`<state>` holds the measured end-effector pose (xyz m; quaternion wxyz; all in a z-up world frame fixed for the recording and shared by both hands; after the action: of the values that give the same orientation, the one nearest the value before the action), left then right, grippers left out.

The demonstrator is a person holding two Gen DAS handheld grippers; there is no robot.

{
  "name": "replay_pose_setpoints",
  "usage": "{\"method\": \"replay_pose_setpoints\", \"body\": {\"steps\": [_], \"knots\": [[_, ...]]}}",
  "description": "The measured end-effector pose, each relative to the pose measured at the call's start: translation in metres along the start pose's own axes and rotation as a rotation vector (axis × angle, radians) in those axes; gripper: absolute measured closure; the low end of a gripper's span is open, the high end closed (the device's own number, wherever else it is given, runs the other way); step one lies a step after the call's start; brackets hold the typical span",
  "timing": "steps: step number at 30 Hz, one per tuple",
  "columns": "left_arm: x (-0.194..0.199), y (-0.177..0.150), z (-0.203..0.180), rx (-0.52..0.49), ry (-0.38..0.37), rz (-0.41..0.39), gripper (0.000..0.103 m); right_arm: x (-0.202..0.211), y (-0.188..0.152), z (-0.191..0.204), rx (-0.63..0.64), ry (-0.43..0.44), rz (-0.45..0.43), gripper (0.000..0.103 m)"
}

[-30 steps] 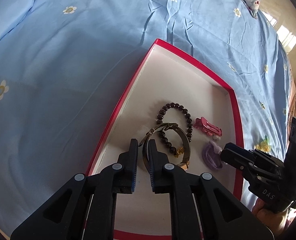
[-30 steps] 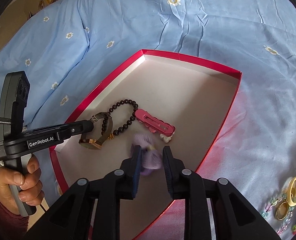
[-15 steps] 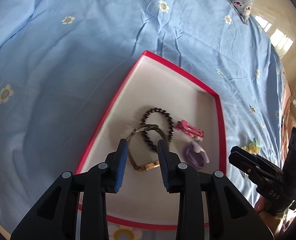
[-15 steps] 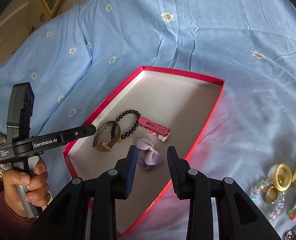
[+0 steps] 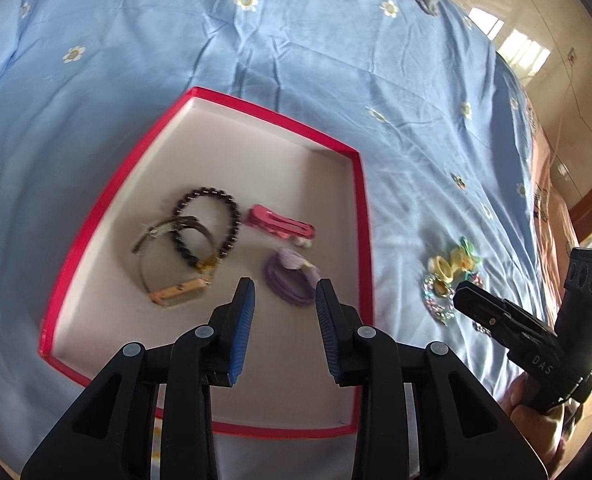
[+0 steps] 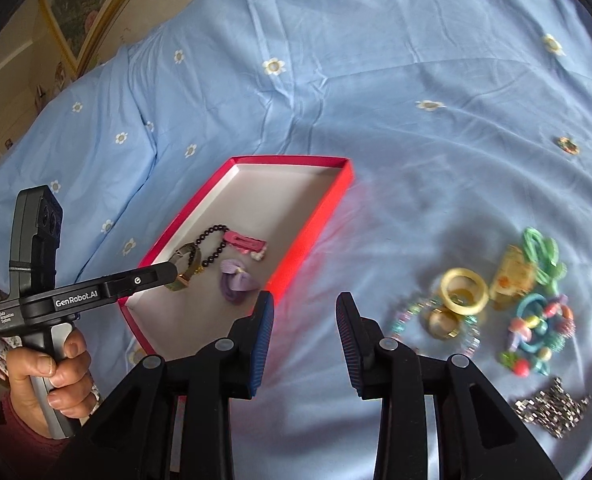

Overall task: Organize jewelry
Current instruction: 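Move both tools back to the pile and grasp the yellow ring with the left tool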

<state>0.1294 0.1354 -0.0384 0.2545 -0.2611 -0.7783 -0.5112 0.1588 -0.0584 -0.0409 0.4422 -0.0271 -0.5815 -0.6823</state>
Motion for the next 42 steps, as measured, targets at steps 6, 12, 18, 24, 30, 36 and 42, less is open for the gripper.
{"method": "replay_pose_setpoints", "body": {"steps": [6,12,18,24,30,36,42], "knots": [[-0.006,-0.008,-0.028,-0.033,-0.045,0.021,0.073,0.026,-0.008,-0.031,-0.047,-0.065,-0.021,0.067],[-0.015,-0.016,-0.053,-0.07,-0.081,0.048,0.073,0.053,-0.02,-0.063,-0.103,-0.128,-0.042,0.067],[-0.024,-0.021,-0.074,-0.104,-0.102,0.072,0.073,0.072,-0.026,-0.087,-0.143,-0.173,-0.065,0.067],[-0.035,-0.025,-0.093,-0.132,-0.123,0.097,0.073,0.082,-0.026,-0.104,-0.169,-0.201,-0.082,0.067],[-0.05,-0.022,-0.114,-0.164,-0.146,0.116,0.073,0.085,-0.026,-0.12,-0.186,-0.222,-0.087,0.067],[-0.068,-0.016,-0.131,-0.192,-0.162,0.129,0.073,0.079,-0.02,-0.131,-0.18,-0.236,-0.082,0.067],[-0.089,-0.012,-0.151,-0.217,-0.188,0.157,0.073,0.066,-0.017,-0.143,-0.187,-0.25,-0.063,0.067]]}}
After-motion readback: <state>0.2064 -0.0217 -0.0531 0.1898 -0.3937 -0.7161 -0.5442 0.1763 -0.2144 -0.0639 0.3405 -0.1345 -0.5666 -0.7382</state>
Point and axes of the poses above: each gripper's, at about its wrist camera, not at the fingertips, and x roughly against the way its jaws point, z to its left, y to its top, the point moved 4 cm from there along -x, roughly the way its jaws point, and after that the axes turned 11 degrees about -z, right-handed, at the moved point
